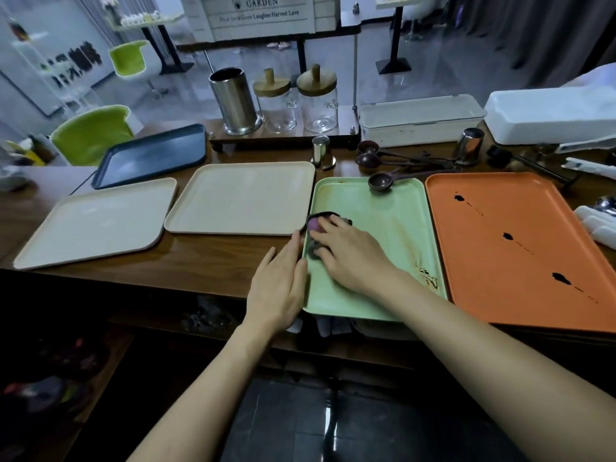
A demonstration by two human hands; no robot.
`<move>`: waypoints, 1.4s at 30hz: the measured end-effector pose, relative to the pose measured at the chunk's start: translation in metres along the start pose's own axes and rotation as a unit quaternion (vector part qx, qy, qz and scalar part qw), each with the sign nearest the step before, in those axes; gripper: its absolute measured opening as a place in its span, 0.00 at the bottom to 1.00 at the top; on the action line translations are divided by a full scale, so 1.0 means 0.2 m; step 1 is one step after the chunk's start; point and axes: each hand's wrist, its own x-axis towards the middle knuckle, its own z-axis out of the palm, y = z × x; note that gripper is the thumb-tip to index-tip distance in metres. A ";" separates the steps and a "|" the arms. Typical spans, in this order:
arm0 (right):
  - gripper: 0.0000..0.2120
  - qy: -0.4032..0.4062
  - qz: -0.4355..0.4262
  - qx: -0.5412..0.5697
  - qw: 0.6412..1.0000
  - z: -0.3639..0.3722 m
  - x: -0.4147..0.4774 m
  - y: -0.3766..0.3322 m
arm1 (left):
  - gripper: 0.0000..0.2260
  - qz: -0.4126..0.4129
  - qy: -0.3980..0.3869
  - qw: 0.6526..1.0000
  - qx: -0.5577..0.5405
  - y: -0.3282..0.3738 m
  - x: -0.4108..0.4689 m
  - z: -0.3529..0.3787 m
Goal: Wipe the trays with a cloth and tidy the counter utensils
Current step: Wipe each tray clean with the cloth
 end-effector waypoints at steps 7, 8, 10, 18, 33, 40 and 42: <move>0.19 -0.049 -0.040 0.028 0.998 -0.09 -0.38 -0.10 | 0.27 0.017 -0.031 0.999 0.027 -0.01 0.01 -0.02; 0.19 -0.050 -0.032 0.020 0.998 -0.11 -0.44 -0.08 | 0.28 0.032 -0.044 0.998 0.043 -0.02 0.01 -0.03; 0.20 -0.042 -0.011 -0.009 0.999 -0.16 -0.55 0.00 | 0.30 0.044 -0.063 0.995 0.064 -0.03 0.02 -0.02; 0.18 0.002 0.100 -0.087 0.991 -0.14 -0.53 0.29 | 0.32 0.035 -0.079 0.995 0.040 -0.04 0.03 -0.03; 0.18 -0.005 0.126 -0.035 0.991 -0.22 0.09 0.54 | 0.30 0.046 -0.065 0.997 0.016 -0.05 0.03 -0.02; 0.16 0.024 0.134 -0.036 0.990 -0.17 0.25 0.52 | 0.29 0.050 -0.066 0.996 0.017 -0.06 0.03 -0.03; 0.17 0.025 0.136 -0.039 0.990 -0.15 0.30 0.47 | 0.29 0.051 -0.067 0.996 0.016 -0.06 0.04 -0.03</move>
